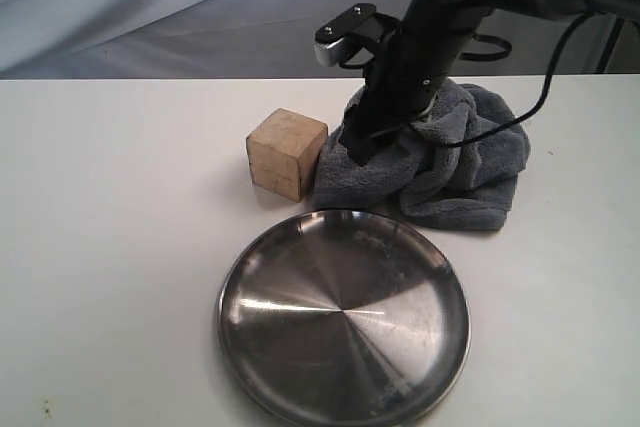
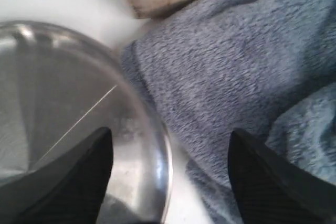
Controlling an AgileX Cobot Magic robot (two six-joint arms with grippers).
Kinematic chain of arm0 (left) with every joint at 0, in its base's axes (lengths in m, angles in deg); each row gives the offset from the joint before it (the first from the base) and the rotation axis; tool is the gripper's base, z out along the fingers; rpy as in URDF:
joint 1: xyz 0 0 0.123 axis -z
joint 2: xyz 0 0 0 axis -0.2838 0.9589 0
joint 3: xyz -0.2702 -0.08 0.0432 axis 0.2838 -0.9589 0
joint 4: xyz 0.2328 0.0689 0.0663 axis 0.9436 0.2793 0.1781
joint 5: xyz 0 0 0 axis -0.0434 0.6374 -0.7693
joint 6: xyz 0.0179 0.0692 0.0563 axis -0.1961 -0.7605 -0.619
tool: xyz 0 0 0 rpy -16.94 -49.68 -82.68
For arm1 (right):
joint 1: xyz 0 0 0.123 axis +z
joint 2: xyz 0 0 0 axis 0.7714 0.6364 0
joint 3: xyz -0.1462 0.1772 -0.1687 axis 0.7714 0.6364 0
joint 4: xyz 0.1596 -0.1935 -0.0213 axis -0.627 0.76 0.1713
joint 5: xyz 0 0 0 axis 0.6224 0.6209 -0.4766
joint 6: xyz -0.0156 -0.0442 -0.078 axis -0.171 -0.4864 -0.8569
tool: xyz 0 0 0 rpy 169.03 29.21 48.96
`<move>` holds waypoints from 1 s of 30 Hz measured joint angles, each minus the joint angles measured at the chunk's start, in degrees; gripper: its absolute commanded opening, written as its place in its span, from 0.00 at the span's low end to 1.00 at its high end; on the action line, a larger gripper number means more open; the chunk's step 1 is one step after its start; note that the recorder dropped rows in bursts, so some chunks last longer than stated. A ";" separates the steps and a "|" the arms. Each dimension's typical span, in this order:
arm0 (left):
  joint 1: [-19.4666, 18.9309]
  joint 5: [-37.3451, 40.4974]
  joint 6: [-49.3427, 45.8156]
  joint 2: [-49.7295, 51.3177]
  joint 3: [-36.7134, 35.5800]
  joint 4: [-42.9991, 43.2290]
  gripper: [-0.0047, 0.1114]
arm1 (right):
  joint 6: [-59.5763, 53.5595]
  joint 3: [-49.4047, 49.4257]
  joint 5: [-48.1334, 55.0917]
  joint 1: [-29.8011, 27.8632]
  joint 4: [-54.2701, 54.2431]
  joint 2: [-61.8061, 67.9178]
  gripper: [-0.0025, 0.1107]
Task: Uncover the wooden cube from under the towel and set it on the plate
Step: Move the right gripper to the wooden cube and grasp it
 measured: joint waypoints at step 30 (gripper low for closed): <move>0.00 0.00 0.00 0.00 0.00 0.00 0.05 | -8.26 -20.45 -2.58 3.36 -7.54 11.25 0.93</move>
